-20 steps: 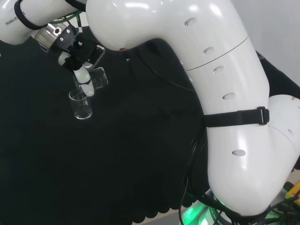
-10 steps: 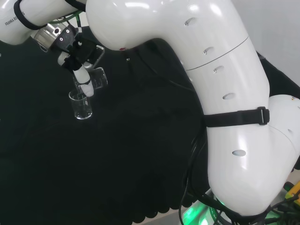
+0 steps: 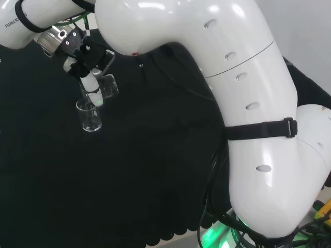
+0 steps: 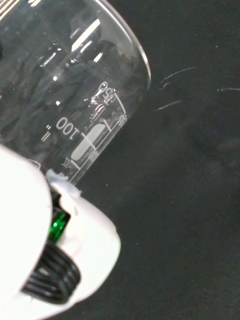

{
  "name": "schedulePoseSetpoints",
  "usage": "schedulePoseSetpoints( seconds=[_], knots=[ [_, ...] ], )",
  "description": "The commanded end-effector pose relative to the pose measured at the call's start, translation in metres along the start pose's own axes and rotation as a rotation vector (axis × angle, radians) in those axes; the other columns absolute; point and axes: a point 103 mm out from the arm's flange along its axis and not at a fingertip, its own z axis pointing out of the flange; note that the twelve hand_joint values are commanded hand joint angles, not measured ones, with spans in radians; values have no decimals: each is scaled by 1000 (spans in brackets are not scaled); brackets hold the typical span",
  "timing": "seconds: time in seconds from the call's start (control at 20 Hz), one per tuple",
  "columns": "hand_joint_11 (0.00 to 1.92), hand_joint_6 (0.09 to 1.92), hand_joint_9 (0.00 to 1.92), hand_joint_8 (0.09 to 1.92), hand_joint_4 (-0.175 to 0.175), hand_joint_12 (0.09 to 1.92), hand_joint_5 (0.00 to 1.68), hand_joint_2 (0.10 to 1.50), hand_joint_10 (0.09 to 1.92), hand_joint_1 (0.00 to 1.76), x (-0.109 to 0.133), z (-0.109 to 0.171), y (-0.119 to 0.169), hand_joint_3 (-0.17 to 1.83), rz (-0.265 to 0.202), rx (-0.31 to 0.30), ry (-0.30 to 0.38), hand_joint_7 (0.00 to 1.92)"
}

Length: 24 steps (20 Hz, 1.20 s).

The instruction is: Pour the water from the handheld beaker into the one on the table.

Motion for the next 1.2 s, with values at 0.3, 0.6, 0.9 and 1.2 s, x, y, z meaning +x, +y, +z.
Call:
schedulePoseSetpoints(
  seconds=[0.3, 0.6, 0.9, 1.2],
  knots=[
    [1137, 474, 1381, 415, -175, 799, 1338, 637, 495, 1432, 1, 0, -1, 596, -2, 0, -3, 1411],
    [1137, 475, 1378, 415, -175, 799, 1338, 637, 497, 1432, 1, -1, -1, 596, -2, -10, -2, 1412],
    [1137, 476, 1378, 416, -175, 798, 1337, 637, 498, 1431, 0, -7, -8, 596, -14, -73, 44, 1411],
    [1137, 477, 1378, 417, -175, 798, 1337, 637, 499, 1431, -13, -4, -14, 596, -39, -143, 145, 1411]
  ],
)
